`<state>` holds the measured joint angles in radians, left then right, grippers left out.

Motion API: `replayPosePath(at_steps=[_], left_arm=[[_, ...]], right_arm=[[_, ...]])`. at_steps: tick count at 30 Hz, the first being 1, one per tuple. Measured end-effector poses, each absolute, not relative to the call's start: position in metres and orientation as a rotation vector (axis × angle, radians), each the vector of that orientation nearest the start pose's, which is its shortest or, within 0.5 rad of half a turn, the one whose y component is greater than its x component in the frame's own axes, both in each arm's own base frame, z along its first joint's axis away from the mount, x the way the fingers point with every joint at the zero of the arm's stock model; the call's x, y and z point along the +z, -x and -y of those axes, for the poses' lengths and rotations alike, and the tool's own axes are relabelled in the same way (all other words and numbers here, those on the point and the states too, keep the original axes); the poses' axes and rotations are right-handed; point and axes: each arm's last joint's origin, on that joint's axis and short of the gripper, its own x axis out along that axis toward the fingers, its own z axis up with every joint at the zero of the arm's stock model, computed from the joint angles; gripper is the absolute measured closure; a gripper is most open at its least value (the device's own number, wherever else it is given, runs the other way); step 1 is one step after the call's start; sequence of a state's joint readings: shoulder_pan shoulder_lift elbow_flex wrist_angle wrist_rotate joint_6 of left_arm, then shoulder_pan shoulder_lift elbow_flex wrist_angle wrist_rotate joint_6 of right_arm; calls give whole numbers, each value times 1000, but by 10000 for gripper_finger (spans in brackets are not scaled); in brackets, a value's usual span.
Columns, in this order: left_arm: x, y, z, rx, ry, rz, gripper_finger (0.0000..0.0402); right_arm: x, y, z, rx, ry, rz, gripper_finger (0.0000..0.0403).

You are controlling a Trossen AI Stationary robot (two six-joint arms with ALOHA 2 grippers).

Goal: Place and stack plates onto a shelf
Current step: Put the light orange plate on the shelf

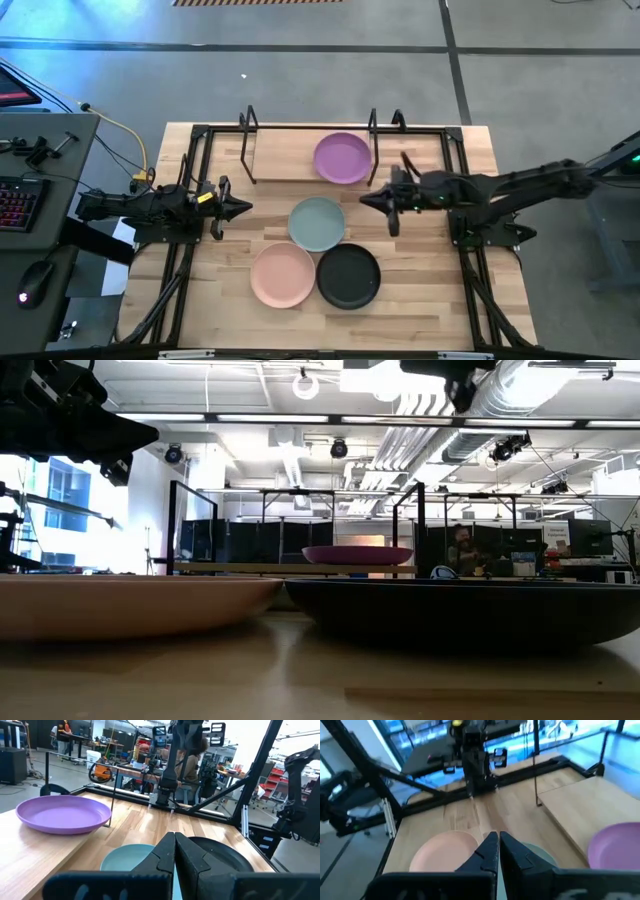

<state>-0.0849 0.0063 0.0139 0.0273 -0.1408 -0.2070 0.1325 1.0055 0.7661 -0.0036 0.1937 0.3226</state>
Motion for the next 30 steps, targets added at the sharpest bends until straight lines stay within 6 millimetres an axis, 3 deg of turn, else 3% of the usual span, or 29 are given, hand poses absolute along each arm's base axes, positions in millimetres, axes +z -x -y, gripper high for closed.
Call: replayPosePath(at_steps=[7,20,22,26,30], left_arm=[[170,-97,4,51,290,43,401],[170,-97,4,50,323,44,401],[171,-97,4,54,407,51,401],[180,-97,1,115,619,172,401],[205,-96,1,94,613,242,394]], right_arm=[[292,-202,-24,-140,-324,-136,403],[293,-200,-25,-103,-327,-134,403],[293,-200,-25,-103,-328,-134,403],[294,-199,-25,-103,-328,-130,403],[294,-195,-24,-106,-324,-145,403]])
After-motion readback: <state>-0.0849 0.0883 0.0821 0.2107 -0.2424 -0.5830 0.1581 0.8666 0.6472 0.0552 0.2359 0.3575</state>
